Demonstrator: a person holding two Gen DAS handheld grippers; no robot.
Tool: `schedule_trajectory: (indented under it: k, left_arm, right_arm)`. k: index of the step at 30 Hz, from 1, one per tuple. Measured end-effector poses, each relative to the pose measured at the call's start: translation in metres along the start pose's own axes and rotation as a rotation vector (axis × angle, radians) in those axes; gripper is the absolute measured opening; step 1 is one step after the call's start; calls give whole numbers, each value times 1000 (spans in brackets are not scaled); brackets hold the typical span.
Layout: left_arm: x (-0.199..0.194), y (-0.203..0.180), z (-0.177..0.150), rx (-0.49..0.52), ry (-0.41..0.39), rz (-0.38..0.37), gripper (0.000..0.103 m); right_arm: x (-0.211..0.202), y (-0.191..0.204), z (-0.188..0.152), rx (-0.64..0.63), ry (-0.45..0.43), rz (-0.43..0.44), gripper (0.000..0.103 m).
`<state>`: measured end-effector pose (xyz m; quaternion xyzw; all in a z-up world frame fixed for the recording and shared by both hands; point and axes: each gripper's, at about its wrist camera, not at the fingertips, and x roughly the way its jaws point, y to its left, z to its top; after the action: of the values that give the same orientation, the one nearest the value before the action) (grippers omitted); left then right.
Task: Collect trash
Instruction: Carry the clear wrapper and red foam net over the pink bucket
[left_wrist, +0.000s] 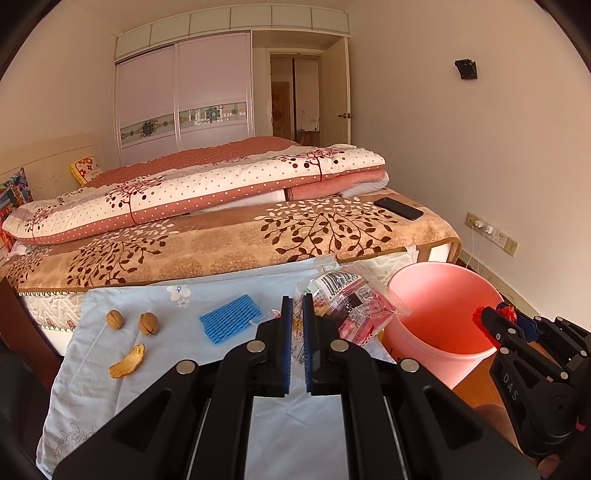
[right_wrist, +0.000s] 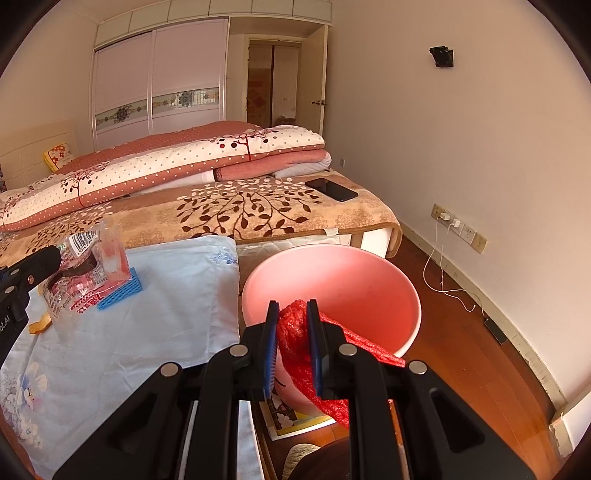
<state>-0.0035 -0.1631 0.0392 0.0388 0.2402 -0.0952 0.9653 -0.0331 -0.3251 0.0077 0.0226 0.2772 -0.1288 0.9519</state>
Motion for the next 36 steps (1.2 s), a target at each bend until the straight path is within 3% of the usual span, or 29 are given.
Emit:
schedule_trajectory:
  k: [27, 32, 36]
  left_arm:
    - [13, -22, 10, 32, -11, -19, 5]
    - [20, -29, 16, 24, -25, -64, 5]
    - [30, -37, 21, -4, -15, -144, 5]
  right_arm:
    - [12, -12, 7, 12, -9, -16, 14]
    - [21, -25, 11, 23, -7, -16, 14]
    - [32, -43, 15, 66, 1, 20, 14]
